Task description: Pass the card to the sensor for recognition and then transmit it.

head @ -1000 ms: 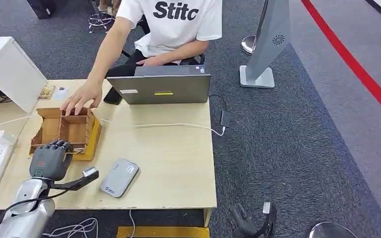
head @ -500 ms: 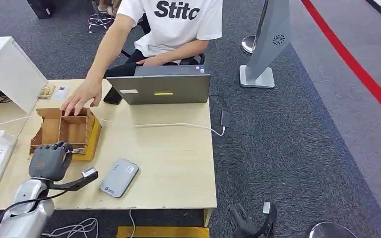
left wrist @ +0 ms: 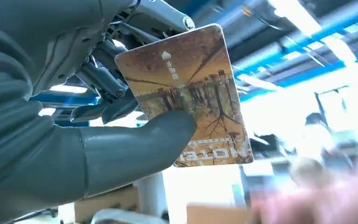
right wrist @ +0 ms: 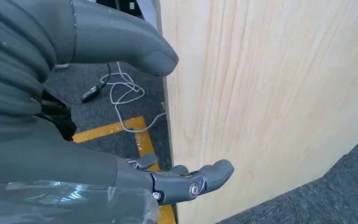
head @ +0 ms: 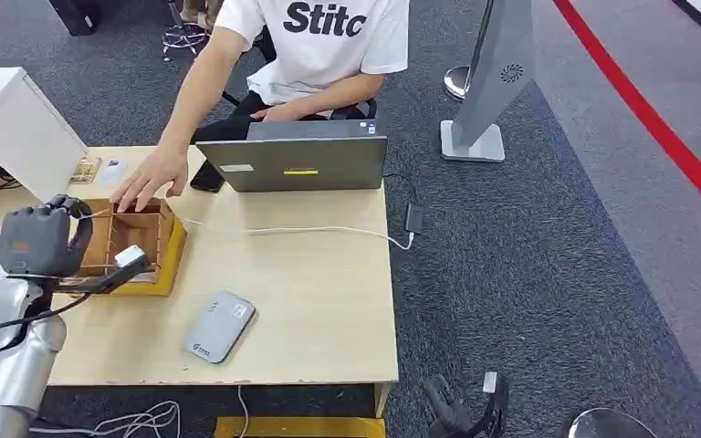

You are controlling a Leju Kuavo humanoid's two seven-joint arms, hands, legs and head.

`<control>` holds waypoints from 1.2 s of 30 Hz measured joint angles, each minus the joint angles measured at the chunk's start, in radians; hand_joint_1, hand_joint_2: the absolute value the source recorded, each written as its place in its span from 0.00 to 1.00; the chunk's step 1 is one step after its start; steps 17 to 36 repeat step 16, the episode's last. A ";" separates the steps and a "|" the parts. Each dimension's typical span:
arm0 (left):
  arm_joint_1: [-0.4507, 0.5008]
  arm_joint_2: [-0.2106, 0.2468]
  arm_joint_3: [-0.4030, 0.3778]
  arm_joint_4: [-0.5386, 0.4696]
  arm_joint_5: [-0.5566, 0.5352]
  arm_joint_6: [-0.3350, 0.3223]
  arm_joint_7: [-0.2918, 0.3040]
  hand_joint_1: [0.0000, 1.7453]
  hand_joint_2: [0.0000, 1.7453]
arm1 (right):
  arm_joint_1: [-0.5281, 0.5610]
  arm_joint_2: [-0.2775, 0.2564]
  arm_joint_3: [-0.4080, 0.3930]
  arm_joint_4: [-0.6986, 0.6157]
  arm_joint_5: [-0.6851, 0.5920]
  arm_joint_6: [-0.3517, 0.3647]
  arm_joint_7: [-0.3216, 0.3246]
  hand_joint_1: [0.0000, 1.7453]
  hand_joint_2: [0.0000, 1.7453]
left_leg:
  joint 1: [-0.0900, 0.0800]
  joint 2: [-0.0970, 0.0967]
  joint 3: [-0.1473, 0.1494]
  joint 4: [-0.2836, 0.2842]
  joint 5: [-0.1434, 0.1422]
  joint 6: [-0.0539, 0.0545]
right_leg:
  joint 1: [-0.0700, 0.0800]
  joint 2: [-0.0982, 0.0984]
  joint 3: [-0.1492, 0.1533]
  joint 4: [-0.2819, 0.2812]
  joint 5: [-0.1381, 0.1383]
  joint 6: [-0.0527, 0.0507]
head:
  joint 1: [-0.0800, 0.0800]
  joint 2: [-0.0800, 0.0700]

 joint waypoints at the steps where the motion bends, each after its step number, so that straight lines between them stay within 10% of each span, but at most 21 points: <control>1: -0.004 0.001 0.000 -0.013 0.001 0.000 0.000 1.00 1.00 | 0.000 0.000 0.000 0.000 0.000 0.000 0.000 0.00 1.00 | 0.000 0.001 0.000 0.000 0.000 0.000 | 0.000 0.001 0.000 0.000 0.000 0.000 | 0.000 0.000; 8: -0.007 0.002 -0.017 -0.051 -0.003 0.010 0.009 1.00 1.00 | 0.000 0.000 0.002 0.000 0.000 0.003 0.002 0.00 1.00 | 0.000 0.000 0.000 0.000 0.000 0.000 | 0.000 0.001 0.000 0.000 0.000 0.000 | 0.000 0.000; 9: -0.007 0.002 -0.018 -0.053 -0.003 0.010 0.009 0.29 1.00 | 0.000 0.000 0.002 0.000 0.000 0.003 0.002 0.00 1.00 | 0.000 0.000 0.000 0.000 0.000 0.000 | 0.000 0.001 0.000 0.000 0.000 0.000 | 0.000 0.000; 10: -0.007 0.003 -0.019 -0.055 -0.003 0.010 0.009 0.00 1.00 | 0.000 0.000 0.002 0.000 0.000 0.003 0.002 0.00 1.00 | 0.000 0.000 0.000 0.000 0.000 0.000 | 0.000 0.001 0.000 0.000 0.000 0.000 | 0.000 0.000; 36: -0.006 0.008 -0.023 -0.065 0.000 0.010 0.010 0.00 1.00 | 0.000 0.000 0.002 0.000 0.000 0.010 0.002 0.00 1.00 | 0.000 0.000 0.000 0.000 0.000 0.000 | 0.000 0.001 0.000 0.000 0.000 0.000 | 0.000 0.000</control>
